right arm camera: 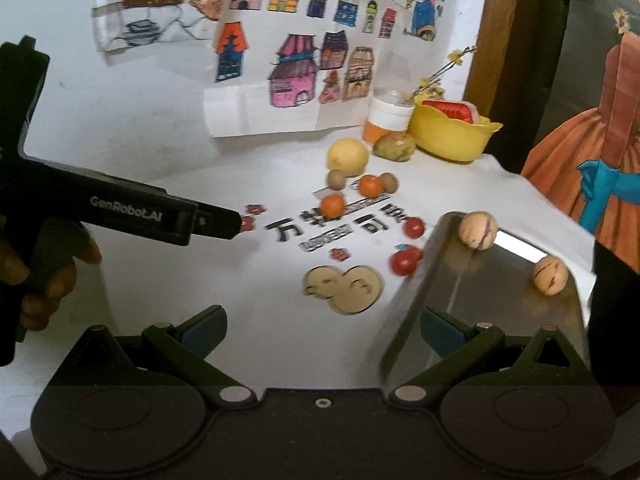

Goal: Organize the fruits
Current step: 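Withdraw both tools from the tray toward the remaining fruits, then grasp a small orange fruit with the left tool while the right tool grasps a red cherry tomato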

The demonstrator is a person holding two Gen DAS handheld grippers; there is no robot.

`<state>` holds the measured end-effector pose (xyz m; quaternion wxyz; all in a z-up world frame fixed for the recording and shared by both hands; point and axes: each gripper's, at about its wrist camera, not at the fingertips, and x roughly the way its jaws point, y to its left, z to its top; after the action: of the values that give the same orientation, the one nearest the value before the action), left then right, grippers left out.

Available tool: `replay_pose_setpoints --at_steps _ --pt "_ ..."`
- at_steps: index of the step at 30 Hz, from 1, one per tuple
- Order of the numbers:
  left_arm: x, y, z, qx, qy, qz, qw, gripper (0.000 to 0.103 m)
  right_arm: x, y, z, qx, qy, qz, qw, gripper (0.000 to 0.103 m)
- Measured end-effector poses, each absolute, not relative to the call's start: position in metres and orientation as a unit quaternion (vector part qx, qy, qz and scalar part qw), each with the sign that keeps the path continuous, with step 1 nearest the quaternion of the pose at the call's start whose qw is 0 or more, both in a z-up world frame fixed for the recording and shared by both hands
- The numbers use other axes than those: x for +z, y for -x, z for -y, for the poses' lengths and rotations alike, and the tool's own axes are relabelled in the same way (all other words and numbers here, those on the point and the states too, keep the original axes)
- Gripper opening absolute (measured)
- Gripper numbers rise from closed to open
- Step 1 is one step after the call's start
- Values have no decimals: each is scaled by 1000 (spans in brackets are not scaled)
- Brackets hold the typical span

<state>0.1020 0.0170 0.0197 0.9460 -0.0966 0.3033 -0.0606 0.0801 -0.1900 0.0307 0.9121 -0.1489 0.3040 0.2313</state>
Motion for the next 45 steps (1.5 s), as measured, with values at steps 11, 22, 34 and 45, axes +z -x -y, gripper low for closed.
replay_pose_setpoints --at_steps 11,22,34,45 --pt "6 -164 -2 -77 88 -313 943 102 19 -135 199 206 183 -299 914 102" --pt "-4 -207 12 -85 58 -329 939 102 7 -170 198 190 215 -273 918 102" --pt "-15 -229 14 -85 59 -350 931 102 -3 -180 197 221 217 -271 911 91" --pt "-15 -227 25 -104 37 -337 935 84 -11 -184 190 238 228 -279 902 55"
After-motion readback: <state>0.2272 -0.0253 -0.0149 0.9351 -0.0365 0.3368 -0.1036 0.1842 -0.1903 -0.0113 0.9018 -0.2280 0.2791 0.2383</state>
